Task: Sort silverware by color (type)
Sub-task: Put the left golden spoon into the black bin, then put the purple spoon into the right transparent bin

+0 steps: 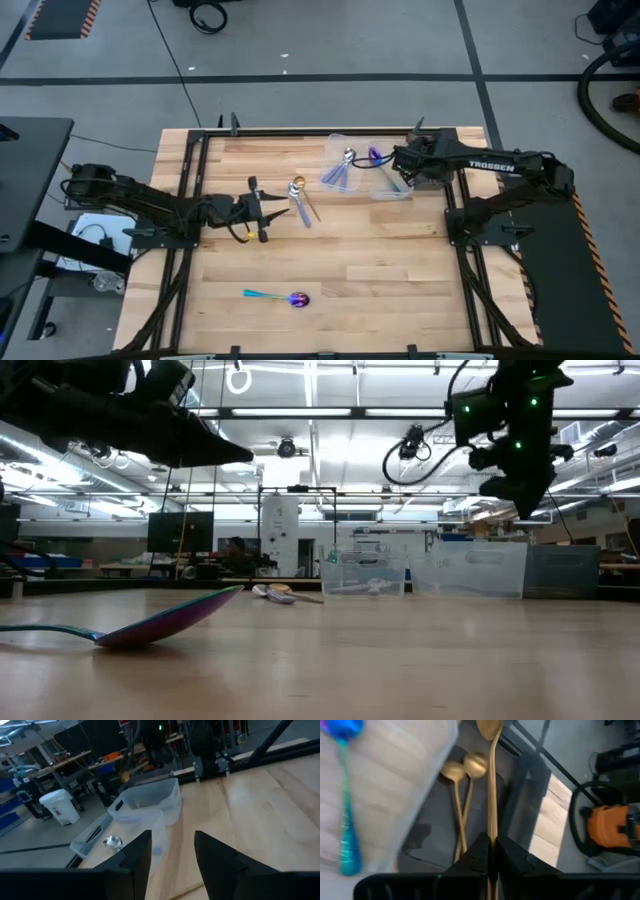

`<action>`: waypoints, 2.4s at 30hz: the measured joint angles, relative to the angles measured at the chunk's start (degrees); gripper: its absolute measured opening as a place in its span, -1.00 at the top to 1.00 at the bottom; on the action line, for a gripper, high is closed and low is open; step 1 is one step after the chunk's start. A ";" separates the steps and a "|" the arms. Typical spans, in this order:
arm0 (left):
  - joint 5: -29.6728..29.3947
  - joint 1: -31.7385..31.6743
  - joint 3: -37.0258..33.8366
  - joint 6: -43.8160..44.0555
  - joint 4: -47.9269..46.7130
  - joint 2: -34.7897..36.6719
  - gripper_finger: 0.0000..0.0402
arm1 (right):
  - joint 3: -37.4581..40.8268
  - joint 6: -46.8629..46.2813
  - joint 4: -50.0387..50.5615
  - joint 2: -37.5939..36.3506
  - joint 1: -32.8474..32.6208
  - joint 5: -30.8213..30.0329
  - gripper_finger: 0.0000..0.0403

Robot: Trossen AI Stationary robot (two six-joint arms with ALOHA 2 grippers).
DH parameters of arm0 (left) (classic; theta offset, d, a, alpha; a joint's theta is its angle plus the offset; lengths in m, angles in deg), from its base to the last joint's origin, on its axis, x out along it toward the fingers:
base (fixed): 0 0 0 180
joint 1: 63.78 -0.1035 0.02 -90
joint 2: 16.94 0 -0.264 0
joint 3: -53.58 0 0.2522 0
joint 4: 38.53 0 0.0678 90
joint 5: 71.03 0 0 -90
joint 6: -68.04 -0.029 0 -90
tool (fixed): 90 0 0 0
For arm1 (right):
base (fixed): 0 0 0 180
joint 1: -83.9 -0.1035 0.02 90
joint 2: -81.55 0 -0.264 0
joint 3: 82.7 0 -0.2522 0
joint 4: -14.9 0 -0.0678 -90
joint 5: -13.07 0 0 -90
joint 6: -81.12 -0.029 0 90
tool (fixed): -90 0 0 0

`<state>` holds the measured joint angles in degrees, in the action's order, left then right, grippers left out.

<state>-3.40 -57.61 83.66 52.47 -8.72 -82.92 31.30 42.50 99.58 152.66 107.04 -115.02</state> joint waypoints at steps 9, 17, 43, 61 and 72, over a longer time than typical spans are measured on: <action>0.09 0.00 0.08 -0.22 -0.03 0.33 0.23 | 4.80 12.33 -1.31 0.02 5.31 0.85 0.85; 0.09 0.00 0.08 -0.55 -0.04 0.33 0.23 | 7.41 24.62 -3.01 0.04 5.94 2.17 0.78; 0.07 -2.19 2.18 6.68 -10.44 0.29 0.23 | 5.78 24.44 -5.34 0.00 4.48 4.80 0.53; 15.94 -3.11 8.34 25.27 -38.67 0.25 0.23 | 1.75 12.17 -11.36 -0.50 -7.59 -4.00 0.54; 11.92 18.37 8.52 42.33 -41.74 -0.58 0.23 | 1.75 16.24 -30.32 -0.50 -22.12 -7.88 0.54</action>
<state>8.52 -39.24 92.18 94.80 -50.47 -83.50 33.06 58.74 69.27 152.17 84.92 -122.90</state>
